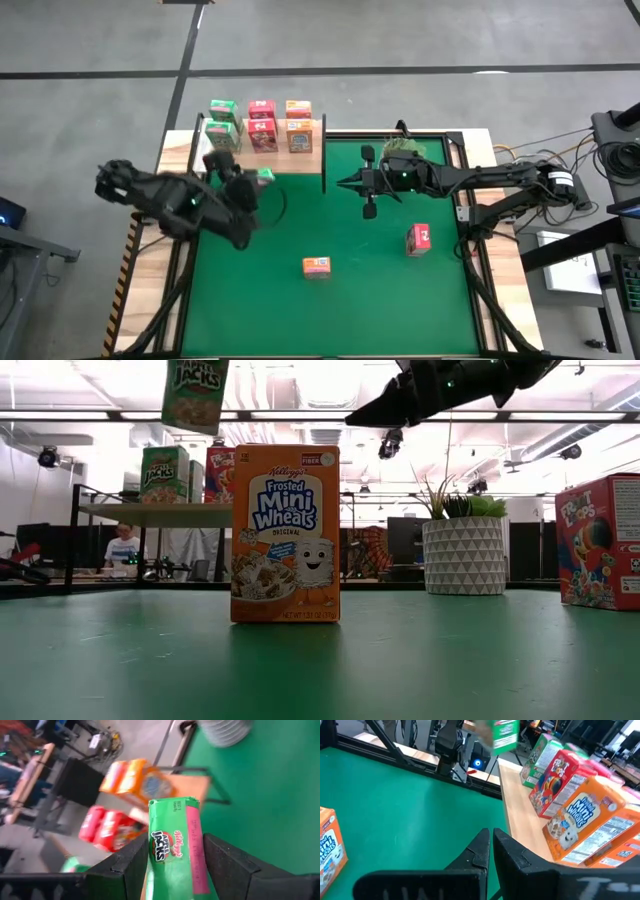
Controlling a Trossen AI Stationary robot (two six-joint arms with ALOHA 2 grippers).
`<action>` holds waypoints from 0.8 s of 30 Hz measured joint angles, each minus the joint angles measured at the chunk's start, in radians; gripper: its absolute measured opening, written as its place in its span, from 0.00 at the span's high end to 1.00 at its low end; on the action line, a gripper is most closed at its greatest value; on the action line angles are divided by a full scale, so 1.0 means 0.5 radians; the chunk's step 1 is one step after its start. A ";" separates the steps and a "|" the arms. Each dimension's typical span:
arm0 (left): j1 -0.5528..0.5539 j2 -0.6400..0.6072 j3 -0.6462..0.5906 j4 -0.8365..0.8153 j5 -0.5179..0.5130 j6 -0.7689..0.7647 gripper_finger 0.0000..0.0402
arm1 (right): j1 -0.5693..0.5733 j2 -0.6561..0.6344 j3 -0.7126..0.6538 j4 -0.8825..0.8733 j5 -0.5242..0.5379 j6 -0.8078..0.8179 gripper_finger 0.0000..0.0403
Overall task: Stack cereal on shelf
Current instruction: Put the green cereal box on the shelf aligned with other green cereal boxes
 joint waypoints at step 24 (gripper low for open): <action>0.326 -0.817 -1.331 1.431 0.800 0.233 0.58 | 0.000 0.000 -0.001 -0.001 0.004 0.118 0.97</action>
